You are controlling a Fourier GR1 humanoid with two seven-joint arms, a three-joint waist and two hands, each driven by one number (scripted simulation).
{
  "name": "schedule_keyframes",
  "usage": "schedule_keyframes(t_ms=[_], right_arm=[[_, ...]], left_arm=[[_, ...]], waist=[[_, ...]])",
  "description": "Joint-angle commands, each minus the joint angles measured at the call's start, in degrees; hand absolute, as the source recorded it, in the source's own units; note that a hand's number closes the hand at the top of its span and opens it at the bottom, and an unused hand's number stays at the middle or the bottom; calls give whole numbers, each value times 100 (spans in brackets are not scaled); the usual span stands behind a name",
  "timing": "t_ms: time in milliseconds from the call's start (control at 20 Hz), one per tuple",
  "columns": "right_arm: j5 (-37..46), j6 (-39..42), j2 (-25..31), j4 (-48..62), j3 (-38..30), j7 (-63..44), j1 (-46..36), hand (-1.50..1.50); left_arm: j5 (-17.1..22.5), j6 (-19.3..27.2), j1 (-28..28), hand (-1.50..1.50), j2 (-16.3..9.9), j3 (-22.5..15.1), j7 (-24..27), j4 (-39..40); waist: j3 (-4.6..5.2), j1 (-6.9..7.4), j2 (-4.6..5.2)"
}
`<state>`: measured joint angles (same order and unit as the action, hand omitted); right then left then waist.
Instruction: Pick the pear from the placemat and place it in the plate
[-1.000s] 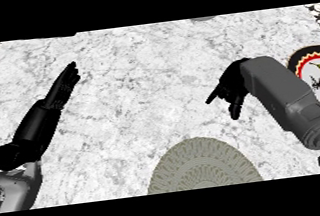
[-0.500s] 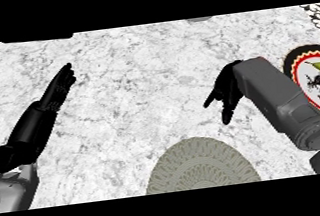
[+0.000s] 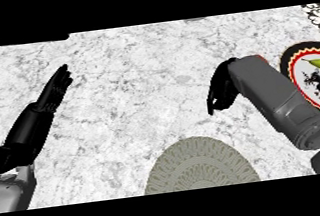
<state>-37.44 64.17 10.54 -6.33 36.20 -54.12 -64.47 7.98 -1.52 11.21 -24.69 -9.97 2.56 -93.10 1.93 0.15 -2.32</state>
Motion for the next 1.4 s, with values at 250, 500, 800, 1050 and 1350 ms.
schedule_keyframes(t_ms=[250,500,800,1050,1350], right_arm=[[893,-2219,2074,616,754,-1005,-110,150],[1602,-3319,3099,628,1454,-1587,-328,150],[2305,-4407,3937,633,2152,-2226,-807,150],[2831,-5157,4411,633,2669,-2692,-1111,150],[3361,-5690,4768,633,3184,-3109,-1164,150]], left_arm=[[-52,40,54,0,-43,53,14,-90],[-60,26,82,0,-52,44,36,-152],[-68,-72,235,0,-24,-70,70,-247],[-94,-152,383,0,30,-210,97,-330],[-74,-260,519,0,84,-343,80,-393]], waist=[[8,-187,506],[-23,72,629],[-71,532,761],[-113,824,826],[-158,1048,907]])
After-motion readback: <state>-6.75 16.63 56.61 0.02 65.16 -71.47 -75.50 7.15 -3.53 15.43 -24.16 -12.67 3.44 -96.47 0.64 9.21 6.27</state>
